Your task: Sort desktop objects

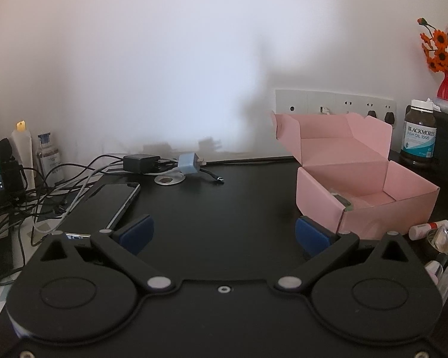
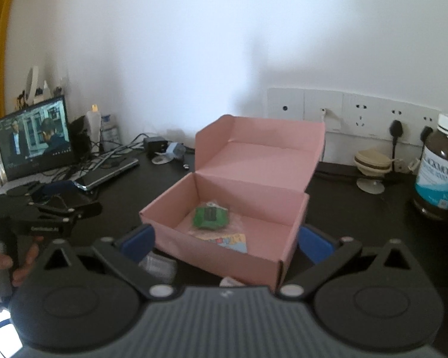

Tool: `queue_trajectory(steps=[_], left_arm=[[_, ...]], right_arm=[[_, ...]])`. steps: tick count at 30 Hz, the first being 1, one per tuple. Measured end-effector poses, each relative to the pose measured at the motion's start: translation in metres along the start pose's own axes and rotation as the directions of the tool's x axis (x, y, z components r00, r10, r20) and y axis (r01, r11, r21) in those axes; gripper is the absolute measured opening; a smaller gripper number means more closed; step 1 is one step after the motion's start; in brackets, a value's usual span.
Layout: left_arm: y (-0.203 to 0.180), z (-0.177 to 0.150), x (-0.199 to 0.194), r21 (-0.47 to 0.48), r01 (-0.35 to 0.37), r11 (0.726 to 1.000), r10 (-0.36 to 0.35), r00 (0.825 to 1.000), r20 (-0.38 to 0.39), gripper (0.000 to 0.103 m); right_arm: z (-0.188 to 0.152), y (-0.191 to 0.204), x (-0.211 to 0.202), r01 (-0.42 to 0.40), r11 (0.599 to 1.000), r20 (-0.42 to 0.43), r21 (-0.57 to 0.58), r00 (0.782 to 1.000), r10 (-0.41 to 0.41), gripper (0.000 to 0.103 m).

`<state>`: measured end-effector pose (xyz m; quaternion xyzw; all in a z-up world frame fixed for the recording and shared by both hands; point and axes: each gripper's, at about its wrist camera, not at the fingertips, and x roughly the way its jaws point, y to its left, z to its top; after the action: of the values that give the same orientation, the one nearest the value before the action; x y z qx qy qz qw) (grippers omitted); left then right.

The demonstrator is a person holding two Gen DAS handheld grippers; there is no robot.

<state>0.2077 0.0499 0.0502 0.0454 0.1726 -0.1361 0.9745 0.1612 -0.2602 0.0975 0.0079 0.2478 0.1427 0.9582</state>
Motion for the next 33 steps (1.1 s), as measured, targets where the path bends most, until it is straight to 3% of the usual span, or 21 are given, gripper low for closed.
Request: queue_trajectory(steps=[16, 22, 33], left_arm=[[-0.001, 0.000, -0.001, 0.013, -0.017, 1.000, 0.017, 1.000, 0.004, 0.103], [-0.002, -0.001, -0.001, 0.013, -0.020, 1.000, 0.020, 1.000, 0.002, 0.103], [-0.003, 0.000, -0.001, 0.018, -0.039, 0.999, 0.039, 0.999, -0.006, 0.103]], right_arm=[[-0.037, -0.010, -0.014, 0.005, 1.000, 0.122, 0.003, 0.993, -0.006, 0.102], [-0.046, -0.014, -0.010, 0.002, 0.998, 0.138, 0.061, 0.990, -0.011, 0.102], [-0.053, -0.016, -0.009, -0.020, 0.998, 0.148, 0.068, 0.989, 0.010, 0.102]])
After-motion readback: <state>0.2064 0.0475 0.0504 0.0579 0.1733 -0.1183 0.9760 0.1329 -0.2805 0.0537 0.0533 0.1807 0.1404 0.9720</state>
